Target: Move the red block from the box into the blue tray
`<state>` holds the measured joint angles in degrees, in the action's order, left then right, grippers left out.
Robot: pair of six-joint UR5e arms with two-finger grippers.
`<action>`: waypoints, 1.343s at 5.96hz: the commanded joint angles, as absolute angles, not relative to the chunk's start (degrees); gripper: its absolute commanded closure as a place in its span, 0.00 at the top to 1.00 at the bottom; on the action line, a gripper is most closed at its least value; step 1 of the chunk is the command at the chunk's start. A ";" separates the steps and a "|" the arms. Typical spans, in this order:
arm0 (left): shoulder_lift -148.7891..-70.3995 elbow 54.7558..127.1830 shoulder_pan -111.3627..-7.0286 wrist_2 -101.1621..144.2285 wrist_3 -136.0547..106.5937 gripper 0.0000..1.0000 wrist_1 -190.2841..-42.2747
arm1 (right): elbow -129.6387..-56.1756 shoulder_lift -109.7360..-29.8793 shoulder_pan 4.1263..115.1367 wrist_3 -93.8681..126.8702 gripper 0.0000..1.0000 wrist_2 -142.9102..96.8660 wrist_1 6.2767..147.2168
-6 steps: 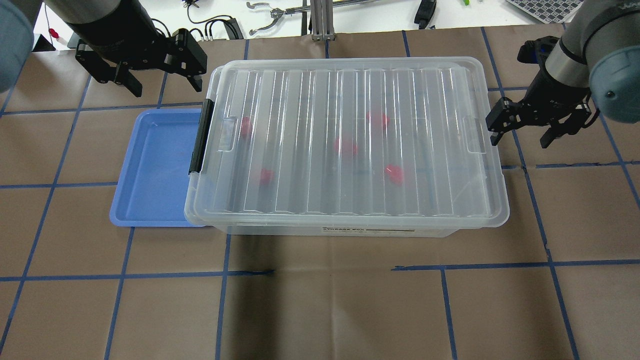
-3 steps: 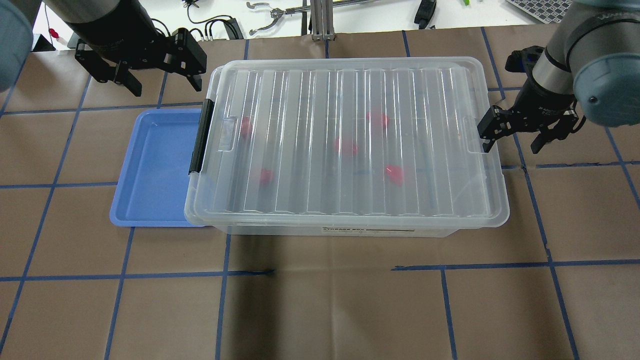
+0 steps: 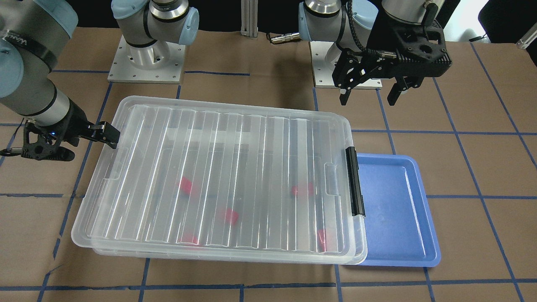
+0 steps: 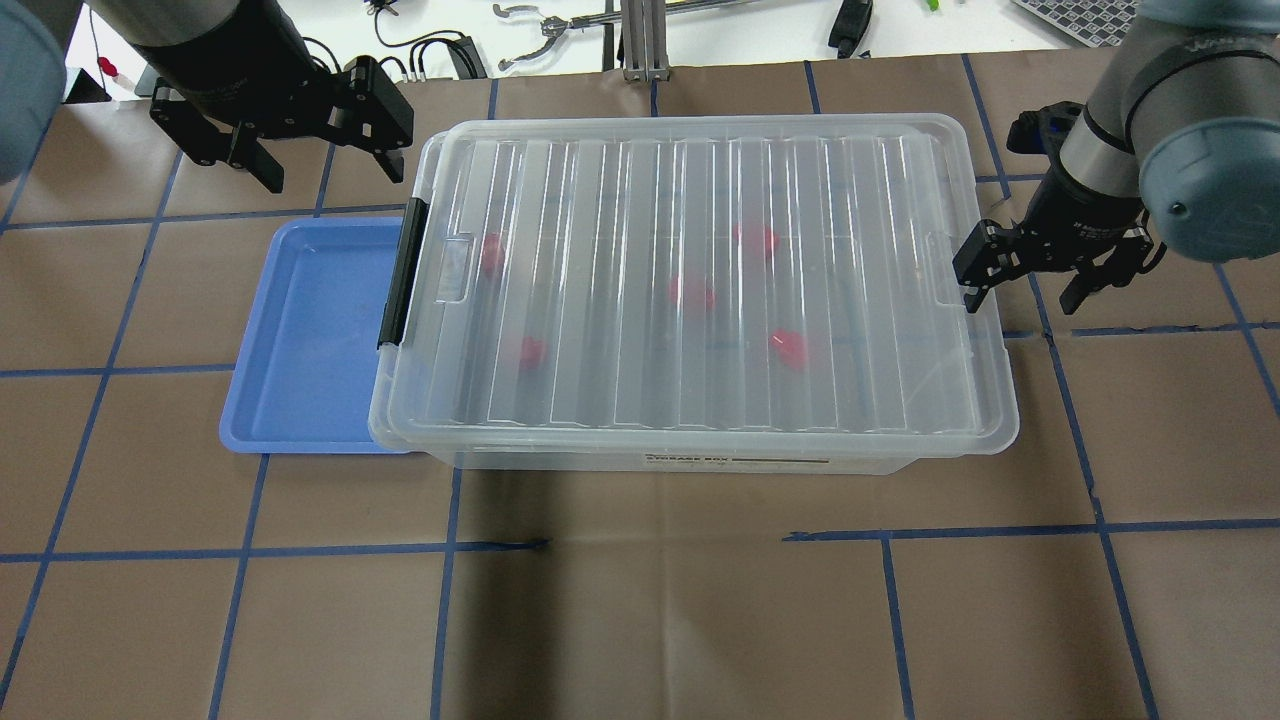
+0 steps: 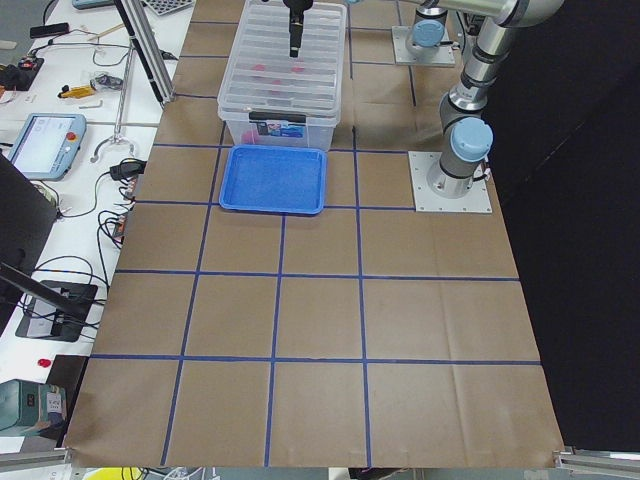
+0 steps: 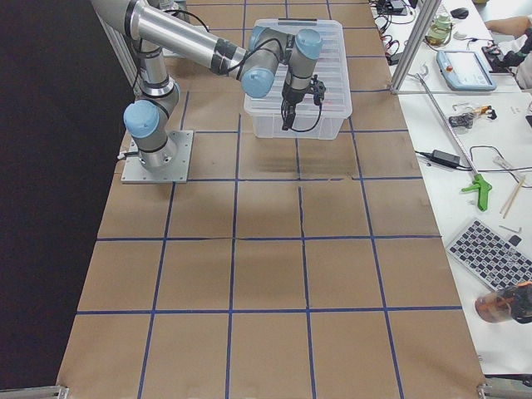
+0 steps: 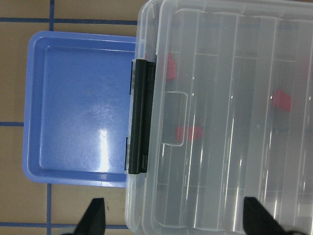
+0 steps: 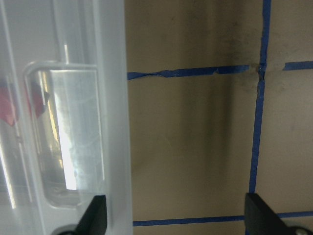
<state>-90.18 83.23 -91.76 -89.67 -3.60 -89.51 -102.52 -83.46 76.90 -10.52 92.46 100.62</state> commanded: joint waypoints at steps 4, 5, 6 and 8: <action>-90.18 83.23 -91.76 -89.74 -3.60 0.99 -89.56 | -102.66 -82.97 75.68 -15.91 1.00 99.12 103.27; -90.18 83.23 -91.76 -89.74 -3.60 0.99 -89.56 | -102.66 -82.88 74.89 -16.00 1.00 99.23 103.27; -90.18 83.23 -91.76 -89.74 -3.60 0.99 -89.47 | -102.66 -82.88 74.01 -17.04 1.00 99.32 103.36; -90.18 83.23 -91.76 -89.74 -3.60 0.99 -89.56 | -102.66 -82.88 71.91 -17.40 1.00 100.63 103.27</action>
<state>-90.17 83.23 -91.76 -89.74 -3.60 -89.54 -102.66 -82.89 72.92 -17.21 100.27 103.29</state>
